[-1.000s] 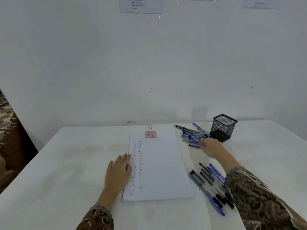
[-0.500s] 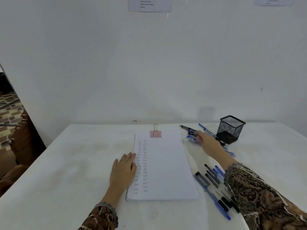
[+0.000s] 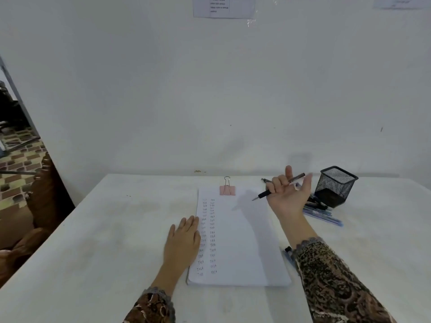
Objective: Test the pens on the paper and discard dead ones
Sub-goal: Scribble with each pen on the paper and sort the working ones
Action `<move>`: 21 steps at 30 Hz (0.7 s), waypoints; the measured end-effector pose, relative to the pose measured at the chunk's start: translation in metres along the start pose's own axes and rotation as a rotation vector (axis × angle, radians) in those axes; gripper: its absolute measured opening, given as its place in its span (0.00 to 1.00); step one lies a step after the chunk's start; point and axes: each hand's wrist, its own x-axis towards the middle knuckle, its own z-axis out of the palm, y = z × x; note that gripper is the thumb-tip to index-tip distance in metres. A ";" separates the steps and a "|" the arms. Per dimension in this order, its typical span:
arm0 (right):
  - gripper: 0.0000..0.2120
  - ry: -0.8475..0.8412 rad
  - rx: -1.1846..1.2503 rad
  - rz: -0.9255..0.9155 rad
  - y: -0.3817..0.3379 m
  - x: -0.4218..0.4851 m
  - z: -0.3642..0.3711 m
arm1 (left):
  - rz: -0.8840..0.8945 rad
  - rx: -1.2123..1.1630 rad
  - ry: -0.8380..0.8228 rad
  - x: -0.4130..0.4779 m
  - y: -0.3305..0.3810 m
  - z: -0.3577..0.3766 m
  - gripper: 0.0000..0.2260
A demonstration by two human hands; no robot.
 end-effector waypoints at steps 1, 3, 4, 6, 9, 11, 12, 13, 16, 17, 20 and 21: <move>0.22 0.020 0.012 0.010 0.006 0.003 -0.002 | -0.002 0.003 -0.007 0.000 0.000 -0.001 0.25; 0.18 0.089 -0.019 0.049 0.020 0.012 -0.007 | 0.000 0.003 -0.001 -0.001 0.001 -0.002 0.22; 0.18 0.123 -0.053 0.083 0.027 0.016 -0.010 | 0.000 0.011 0.001 -0.001 0.001 -0.001 0.22; 0.24 0.159 -0.165 0.156 0.042 0.022 -0.015 | -0.001 0.023 -0.001 -0.001 0.000 0.000 0.26; 0.33 0.175 -0.376 0.213 0.057 0.030 -0.019 | 0.006 0.030 0.003 0.000 -0.001 0.002 0.34; 0.30 0.190 -0.388 0.218 0.065 0.035 -0.018 | 0.002 0.017 0.010 0.001 -0.002 0.002 0.39; 0.23 0.192 -0.398 0.201 0.069 0.037 -0.016 | 0.000 0.016 0.013 0.001 -0.002 0.002 0.41; 0.15 0.187 -0.432 0.168 0.073 0.041 -0.017 | -0.004 0.016 0.017 0.001 -0.003 0.002 0.41; 0.12 0.160 -0.646 0.086 0.083 0.053 -0.024 | -0.010 0.010 0.029 0.002 -0.002 0.002 0.42; 0.13 0.150 -0.714 0.078 0.086 0.055 -0.027 | -0.009 0.010 0.026 0.002 -0.002 0.002 0.42; 0.12 0.106 -0.850 0.038 0.099 0.063 -0.032 | -0.006 0.000 0.024 0.003 -0.002 0.002 0.41; 0.12 0.094 -0.887 0.030 0.102 0.065 -0.034 | -0.006 -0.001 0.024 0.003 -0.002 0.002 0.41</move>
